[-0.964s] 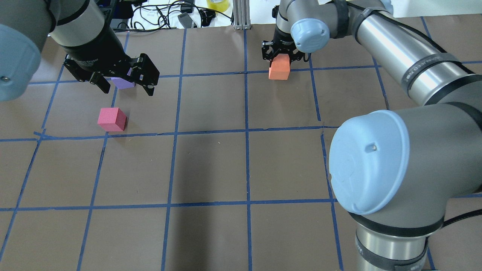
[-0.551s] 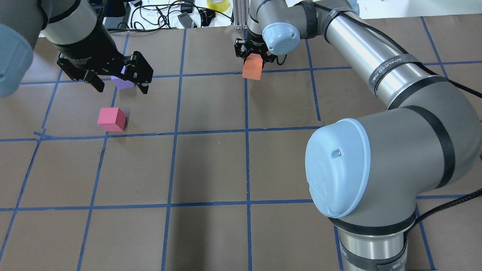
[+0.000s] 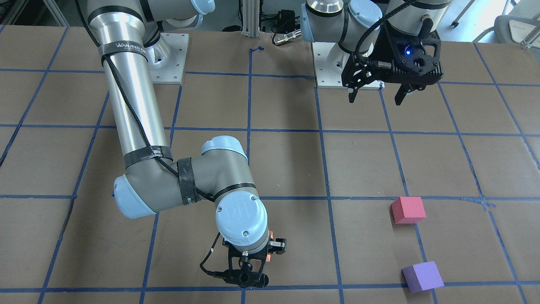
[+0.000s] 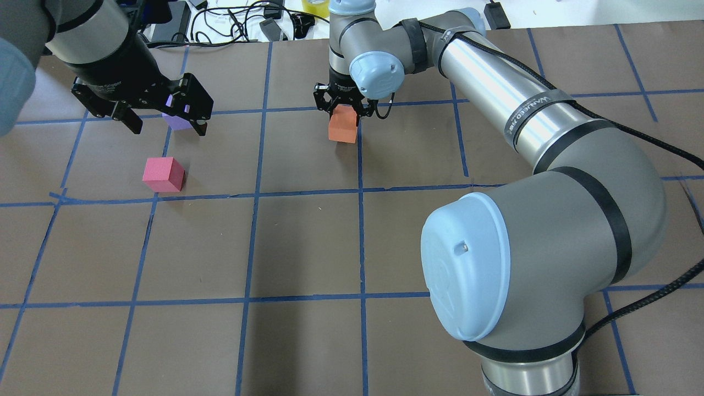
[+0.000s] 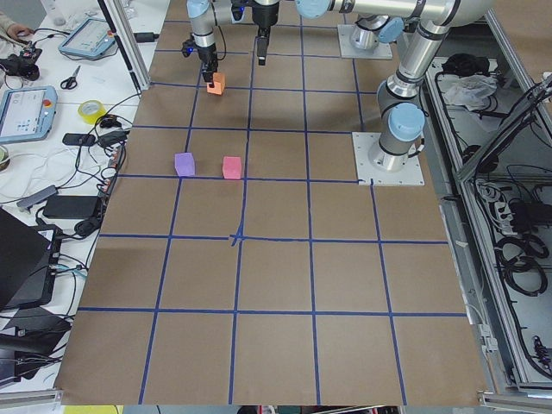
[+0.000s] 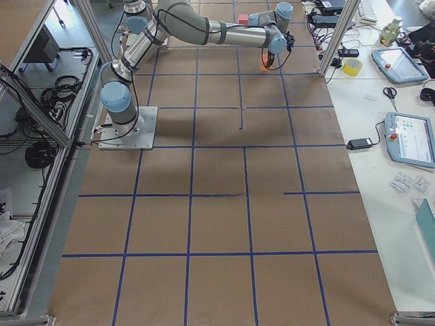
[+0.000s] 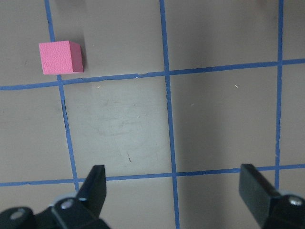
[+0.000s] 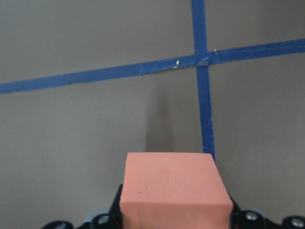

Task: Arrange blocks in a line
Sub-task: 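Carry the orange cube toward the table centre and lower it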

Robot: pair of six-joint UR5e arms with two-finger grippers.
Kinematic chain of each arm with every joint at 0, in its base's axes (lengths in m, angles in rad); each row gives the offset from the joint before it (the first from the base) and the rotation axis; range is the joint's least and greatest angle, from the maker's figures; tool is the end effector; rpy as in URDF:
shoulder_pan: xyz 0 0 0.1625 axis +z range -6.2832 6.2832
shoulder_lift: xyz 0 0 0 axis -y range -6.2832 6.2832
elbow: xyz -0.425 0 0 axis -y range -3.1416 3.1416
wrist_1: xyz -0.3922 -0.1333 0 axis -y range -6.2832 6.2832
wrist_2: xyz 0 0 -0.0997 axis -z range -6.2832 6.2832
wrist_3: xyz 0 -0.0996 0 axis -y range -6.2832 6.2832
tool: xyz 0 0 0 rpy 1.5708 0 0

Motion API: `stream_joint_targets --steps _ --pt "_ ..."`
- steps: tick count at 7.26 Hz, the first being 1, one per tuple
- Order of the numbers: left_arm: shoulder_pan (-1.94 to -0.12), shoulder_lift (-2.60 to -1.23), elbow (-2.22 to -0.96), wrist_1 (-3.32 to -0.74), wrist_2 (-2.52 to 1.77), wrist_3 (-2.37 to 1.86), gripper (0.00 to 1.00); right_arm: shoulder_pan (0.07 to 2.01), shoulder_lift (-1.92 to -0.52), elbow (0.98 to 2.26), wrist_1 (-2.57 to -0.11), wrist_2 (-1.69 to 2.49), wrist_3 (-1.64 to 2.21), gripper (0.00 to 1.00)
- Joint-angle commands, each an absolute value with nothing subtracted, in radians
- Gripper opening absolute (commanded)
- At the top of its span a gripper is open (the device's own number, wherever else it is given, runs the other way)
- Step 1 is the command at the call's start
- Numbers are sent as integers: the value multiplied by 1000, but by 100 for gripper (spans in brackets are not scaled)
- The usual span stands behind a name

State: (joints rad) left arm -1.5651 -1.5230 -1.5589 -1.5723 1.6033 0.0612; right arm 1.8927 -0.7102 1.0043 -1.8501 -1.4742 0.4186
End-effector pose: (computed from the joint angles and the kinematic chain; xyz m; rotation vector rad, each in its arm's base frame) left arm -0.1273 -0.4772 0.5168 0.0847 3.1048 -0.0887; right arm 0.3873 -0.7097 0.2253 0.1488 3.0524 0.0745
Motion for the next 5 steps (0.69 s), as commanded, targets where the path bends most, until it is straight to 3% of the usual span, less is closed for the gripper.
stream_joint_targets --steps 1,5 --pt "-1562 -1523 -1560 -1572 1598 61 100 1905 -724 1012 -1778 -1509 304 26" --pt "-1562 -1522 -1560 -1572 1597 61 100 1907 -712 1029 -1801 -1496 314 32"
